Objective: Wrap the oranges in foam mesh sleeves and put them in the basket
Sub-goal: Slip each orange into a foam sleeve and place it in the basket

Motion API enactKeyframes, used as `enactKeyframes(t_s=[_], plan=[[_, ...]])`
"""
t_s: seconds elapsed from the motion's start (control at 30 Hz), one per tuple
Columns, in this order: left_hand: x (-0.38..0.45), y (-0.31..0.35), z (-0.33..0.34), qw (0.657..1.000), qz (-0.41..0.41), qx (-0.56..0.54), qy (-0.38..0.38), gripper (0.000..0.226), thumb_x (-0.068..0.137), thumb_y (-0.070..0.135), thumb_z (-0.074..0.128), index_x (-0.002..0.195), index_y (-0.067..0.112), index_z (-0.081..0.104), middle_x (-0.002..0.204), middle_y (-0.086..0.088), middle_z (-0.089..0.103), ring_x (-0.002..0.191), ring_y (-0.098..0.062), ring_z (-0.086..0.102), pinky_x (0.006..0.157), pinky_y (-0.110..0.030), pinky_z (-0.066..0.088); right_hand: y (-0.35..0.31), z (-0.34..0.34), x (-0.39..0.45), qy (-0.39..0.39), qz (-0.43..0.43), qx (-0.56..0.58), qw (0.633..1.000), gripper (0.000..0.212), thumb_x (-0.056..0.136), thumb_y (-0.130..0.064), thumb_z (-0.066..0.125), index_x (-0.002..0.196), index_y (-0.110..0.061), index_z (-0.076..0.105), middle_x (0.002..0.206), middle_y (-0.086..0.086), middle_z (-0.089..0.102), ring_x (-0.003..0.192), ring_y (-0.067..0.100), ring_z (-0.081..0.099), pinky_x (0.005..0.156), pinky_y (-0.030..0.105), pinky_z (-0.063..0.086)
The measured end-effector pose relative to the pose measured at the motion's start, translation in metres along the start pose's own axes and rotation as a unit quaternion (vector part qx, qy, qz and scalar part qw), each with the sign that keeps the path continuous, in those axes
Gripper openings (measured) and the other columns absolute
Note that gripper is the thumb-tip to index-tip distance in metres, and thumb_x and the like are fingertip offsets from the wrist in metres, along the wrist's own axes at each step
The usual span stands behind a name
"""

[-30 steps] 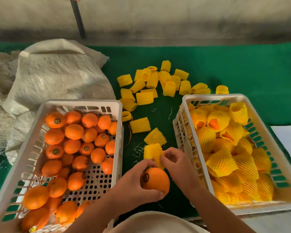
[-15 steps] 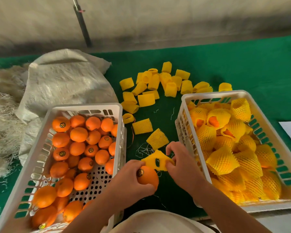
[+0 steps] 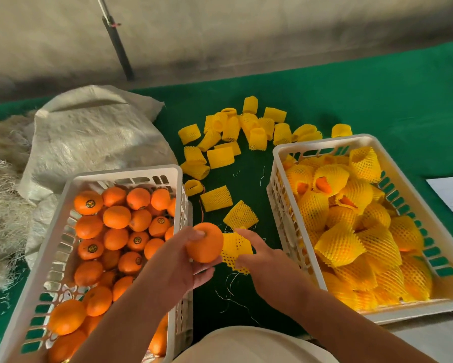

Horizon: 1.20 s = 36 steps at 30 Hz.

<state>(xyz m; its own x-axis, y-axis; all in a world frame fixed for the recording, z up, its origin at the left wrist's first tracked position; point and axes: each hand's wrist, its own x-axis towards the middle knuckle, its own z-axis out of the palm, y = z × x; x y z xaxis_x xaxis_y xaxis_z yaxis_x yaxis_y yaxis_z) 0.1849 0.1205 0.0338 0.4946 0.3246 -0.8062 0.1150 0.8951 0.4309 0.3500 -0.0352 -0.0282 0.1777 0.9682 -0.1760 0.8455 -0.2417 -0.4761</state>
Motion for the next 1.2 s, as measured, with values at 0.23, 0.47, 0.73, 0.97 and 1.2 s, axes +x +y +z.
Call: enactKeyframes(t_s=[0.23, 0.47, 0.73, 0.97, 1.2], plan=[[-0.007, -0.008, 0.018, 0.991, -0.005, -0.123, -0.055, 0.065, 0.071, 0.027, 0.078, 0.132, 0.017, 0.057, 0.134, -0.027, 0.058, 0.099, -0.041, 0.072, 0.053, -0.033, 0.059, -0.005, 0.011, 0.005, 0.055, 0.101, 0.077, 0.990, 0.057, 0.093, -0.002, 0.065, 0.143, -0.025, 0.050, 0.159, -0.008, 0.028, 0.078, 0.006, 0.058, 0.057, 0.007, 0.039], [-0.004, -0.032, 0.032, 0.994, 0.105, -0.042, 0.002, 0.065, 0.068, 0.025, 0.087, 0.126, 0.022, 0.060, 0.134, -0.017, 0.057, 0.114, -0.039, 0.069, 0.069, -0.040, 0.063, -0.024, 0.008, 0.010, 0.053, 0.038, 0.210, 0.976, 0.057, 0.089, -0.014, 0.073, 0.139, -0.031, 0.052, 0.151, -0.013, 0.038, 0.110, 0.009, 0.059, 0.095, 0.025, 0.054], [0.006, -0.049, 0.019, 0.934, 0.175, 0.308, 0.038, 0.071, 0.075, 0.039, 0.083, 0.135, 0.017, 0.053, 0.126, -0.007, 0.058, 0.109, -0.029, 0.067, 0.069, -0.028, 0.062, -0.016, 0.005, 0.008, 0.044, 0.053, 0.244, 0.967, 0.089, 0.086, -0.038, 0.080, 0.157, -0.033, 0.027, 0.158, -0.029, 0.015, 0.131, 0.002, 0.040, 0.100, 0.006, 0.038], [0.005, -0.046, 0.000, 0.916, 0.212, 0.339, 0.033, 0.059, 0.069, 0.047, 0.086, 0.120, 0.029, 0.064, 0.114, 0.003, 0.069, 0.097, -0.015, 0.074, 0.074, -0.034, 0.065, -0.024, -0.006, -0.001, 0.063, 0.025, 0.222, 0.973, 0.083, 0.088, -0.037, 0.074, 0.157, -0.033, 0.028, 0.159, -0.035, 0.009, 0.130, 0.007, 0.048, 0.101, 0.014, 0.049], [0.001, -0.060, 0.001, 0.749, 0.416, 0.486, 0.172, 0.057, 0.068, 0.060, 0.087, 0.109, 0.049, 0.050, 0.105, 0.029, 0.056, 0.098, 0.003, 0.057, 0.073, -0.012, 0.044, -0.056, -0.010, -0.009, 0.093, 0.014, 0.164, 0.982, 0.074, 0.094, -0.032, 0.069, 0.155, -0.034, 0.028, 0.163, -0.034, -0.001, 0.112, -0.004, 0.050, 0.089, -0.001, 0.038]])
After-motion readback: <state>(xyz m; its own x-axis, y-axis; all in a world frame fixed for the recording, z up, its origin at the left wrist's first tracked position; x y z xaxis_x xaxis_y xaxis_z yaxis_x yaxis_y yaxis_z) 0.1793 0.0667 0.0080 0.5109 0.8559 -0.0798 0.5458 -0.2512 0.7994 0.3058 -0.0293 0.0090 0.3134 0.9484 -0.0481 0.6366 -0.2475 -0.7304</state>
